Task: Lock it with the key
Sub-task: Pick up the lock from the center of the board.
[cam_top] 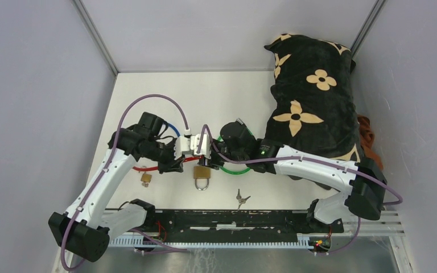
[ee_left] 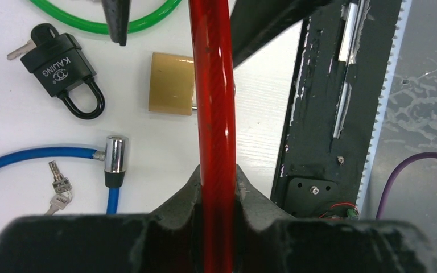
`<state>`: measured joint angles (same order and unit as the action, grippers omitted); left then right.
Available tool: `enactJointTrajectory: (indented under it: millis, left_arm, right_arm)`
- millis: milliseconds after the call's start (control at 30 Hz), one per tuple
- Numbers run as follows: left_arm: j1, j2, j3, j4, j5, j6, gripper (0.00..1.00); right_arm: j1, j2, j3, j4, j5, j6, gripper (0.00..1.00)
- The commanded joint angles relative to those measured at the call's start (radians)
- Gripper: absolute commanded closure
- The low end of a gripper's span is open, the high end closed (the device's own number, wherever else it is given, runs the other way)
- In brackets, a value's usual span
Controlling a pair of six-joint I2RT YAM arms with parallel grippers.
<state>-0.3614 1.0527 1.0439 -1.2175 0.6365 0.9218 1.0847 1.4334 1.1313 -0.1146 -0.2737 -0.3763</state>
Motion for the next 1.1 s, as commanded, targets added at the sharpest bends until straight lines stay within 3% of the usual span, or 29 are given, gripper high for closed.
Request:
enactJointTrajectory:
  millis: [0,67,200,233,267,333,367,433,567,733,867,1067]
  left_arm:
    - [-0.002,-0.013,0.063,-0.036,0.09,-0.021,0.98]
    - [-0.002,-0.029,0.057,-0.041,0.104,-0.002,0.98]
    - [-0.003,-0.078,0.033,0.02,0.096,-0.029,0.98]
    - [-0.002,-0.089,0.028,0.068,0.087,-0.066,0.98]
    - [-0.002,-0.097,0.021,0.12,0.071,-0.131,0.9]
    - [-0.003,-0.122,0.002,0.279,-0.018,-0.336,0.55]
    - [-0.003,-0.137,-0.008,0.382,-0.108,-0.491,0.43]
    - [-0.001,-0.156,0.01,0.534,-0.329,-0.8,0.31]
    - [-0.001,-0.134,0.157,0.61,-0.523,-1.039,0.29]
    - [0.032,-0.127,0.232,0.509,-0.676,-1.403,0.36]
    - [0.112,-0.166,0.073,0.474,-0.592,-1.687,0.32]
    - [0.198,-0.216,-0.151,0.634,-0.428,-1.949,0.14]
  right_arm:
    - [-0.003,0.0,0.0,-0.057,0.06,-0.037,0.5]
    - [-0.016,-0.025,-0.035,-0.038,0.024,-0.022,0.53]
    - [-0.051,-0.049,-0.07,-0.025,-0.042,0.039,0.98]
    - [-0.055,-0.058,-0.084,-0.015,-0.044,0.057,1.0]
    - [-0.062,-0.065,-0.101,0.0,-0.037,0.081,1.0]
    - [-0.087,-0.094,-0.144,0.059,-0.022,0.159,1.0]
    - [-0.109,-0.113,-0.169,0.094,-0.022,0.2,1.0]
    - [-0.142,-0.143,-0.207,0.189,-0.024,0.289,1.0]
    - [-0.152,-0.15,-0.202,0.284,0.03,0.374,1.0]
    - [-0.15,-0.155,-0.235,0.4,0.107,0.443,1.0]
    - [-0.144,-0.131,-0.253,0.453,0.078,0.455,1.0]
    - [-0.107,-0.116,-0.263,0.453,0.082,0.436,1.0]
